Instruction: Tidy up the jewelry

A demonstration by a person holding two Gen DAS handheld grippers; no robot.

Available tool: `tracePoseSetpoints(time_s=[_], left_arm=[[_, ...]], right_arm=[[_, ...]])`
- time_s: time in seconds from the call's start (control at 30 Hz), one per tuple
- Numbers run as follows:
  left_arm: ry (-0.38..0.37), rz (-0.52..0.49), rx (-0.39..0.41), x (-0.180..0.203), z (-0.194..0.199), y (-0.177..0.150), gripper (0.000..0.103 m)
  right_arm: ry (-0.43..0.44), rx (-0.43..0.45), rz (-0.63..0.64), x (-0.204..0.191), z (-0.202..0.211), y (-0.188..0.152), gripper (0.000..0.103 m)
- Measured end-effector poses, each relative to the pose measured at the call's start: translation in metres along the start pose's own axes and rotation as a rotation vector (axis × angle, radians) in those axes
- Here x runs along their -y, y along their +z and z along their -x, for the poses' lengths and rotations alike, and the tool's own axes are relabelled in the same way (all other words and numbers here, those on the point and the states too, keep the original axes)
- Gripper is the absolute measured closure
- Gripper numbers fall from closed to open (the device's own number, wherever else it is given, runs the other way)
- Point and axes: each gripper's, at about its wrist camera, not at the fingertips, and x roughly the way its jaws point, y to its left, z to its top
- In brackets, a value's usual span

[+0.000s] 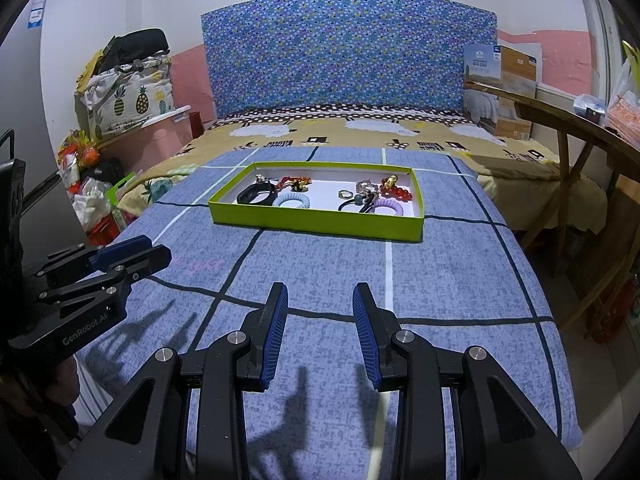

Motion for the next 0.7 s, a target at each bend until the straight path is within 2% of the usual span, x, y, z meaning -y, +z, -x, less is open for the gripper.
tracePoseSetpoints(time_s=[0.7], left_arm=[[0.018,-0.016,-0.009,0.0020,0.0009,-0.0022,0.074]], right_arm=[[-0.001,-0.002,-0.001,0.0003,-0.0002,0.0004,0.068]])
